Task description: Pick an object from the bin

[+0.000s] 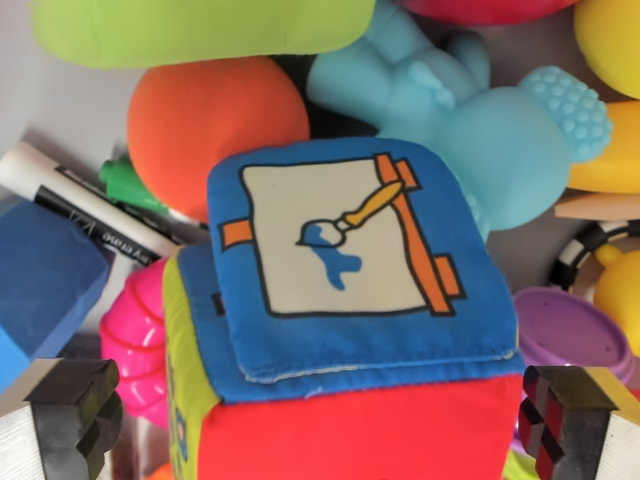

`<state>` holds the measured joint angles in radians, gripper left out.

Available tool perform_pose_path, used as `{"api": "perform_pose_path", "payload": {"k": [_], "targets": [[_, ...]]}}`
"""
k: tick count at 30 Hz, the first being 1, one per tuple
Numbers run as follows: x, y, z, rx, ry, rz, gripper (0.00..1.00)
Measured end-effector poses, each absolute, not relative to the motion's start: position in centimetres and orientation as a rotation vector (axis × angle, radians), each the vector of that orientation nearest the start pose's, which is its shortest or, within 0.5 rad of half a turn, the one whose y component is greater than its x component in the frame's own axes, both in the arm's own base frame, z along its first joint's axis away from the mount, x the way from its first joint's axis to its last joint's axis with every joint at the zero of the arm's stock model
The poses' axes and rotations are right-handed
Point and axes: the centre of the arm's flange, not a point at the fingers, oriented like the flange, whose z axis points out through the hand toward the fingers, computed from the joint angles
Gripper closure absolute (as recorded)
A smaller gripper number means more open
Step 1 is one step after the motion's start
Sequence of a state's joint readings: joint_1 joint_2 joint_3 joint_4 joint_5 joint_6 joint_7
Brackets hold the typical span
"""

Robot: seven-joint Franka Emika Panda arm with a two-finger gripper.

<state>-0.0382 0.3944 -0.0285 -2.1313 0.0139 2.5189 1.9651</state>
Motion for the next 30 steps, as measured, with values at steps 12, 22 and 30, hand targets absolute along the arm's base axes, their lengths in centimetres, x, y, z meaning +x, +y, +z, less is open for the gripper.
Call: {"api": "perform_pose_path", "payload": {"k": [12,22,30], "targets": [[57.2,-3.9,19.8,-1.646,2.684,0.001,0.00],[57.2,-3.9,19.7,-1.646,2.684,0.001,1.00],[57.2,-3.9,19.7,-1.645,2.684,0.001,1.00]]}}
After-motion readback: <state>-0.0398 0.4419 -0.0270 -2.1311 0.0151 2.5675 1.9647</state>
